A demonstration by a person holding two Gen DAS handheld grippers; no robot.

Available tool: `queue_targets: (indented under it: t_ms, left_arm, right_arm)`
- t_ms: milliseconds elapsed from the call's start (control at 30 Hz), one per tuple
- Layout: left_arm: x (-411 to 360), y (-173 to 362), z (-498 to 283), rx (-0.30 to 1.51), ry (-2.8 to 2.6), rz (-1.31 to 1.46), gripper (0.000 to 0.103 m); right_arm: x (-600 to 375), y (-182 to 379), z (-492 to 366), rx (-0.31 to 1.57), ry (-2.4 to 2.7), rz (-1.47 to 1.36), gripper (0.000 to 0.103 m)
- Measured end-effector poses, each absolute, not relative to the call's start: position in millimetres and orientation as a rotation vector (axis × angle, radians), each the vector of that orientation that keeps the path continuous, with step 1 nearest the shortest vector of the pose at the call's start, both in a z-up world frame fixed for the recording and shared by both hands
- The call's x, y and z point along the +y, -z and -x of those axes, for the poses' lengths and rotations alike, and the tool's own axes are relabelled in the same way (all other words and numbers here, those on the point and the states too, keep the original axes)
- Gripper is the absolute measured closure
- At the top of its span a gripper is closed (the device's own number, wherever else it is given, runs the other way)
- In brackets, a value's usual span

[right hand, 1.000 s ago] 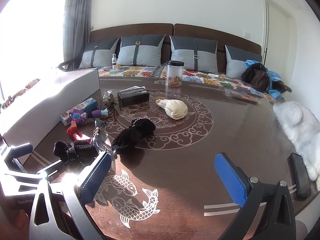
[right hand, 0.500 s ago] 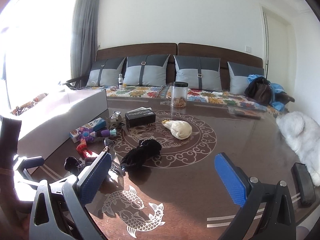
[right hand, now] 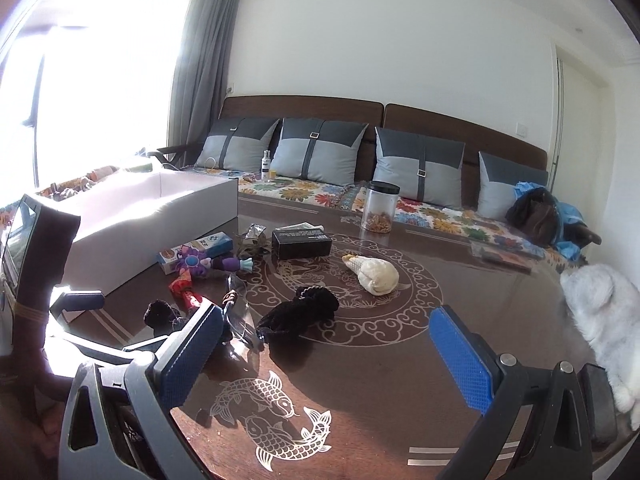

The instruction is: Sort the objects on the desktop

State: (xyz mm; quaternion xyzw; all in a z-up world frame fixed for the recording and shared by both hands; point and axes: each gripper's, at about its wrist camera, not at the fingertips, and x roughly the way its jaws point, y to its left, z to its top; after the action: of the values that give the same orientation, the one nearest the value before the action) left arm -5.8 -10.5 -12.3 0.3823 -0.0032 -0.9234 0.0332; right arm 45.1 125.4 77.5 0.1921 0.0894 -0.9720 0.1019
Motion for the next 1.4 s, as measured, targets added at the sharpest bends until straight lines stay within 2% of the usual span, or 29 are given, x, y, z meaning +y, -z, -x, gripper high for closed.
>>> queue_targets:
  t_ms: [200, 1400]
  left_arm:
    - [-11, 12, 6, -0.011, 2.839, -1.175, 0.000]
    - [-12, 19, 8, -0.013, 2.828, -1.189, 0.000]
  right_arm:
    - [118, -74, -48, 0.314, 2.849, -0.569, 0.000]
    - [119, -64, -41, 0.280, 2.812, -0.643, 0.000]
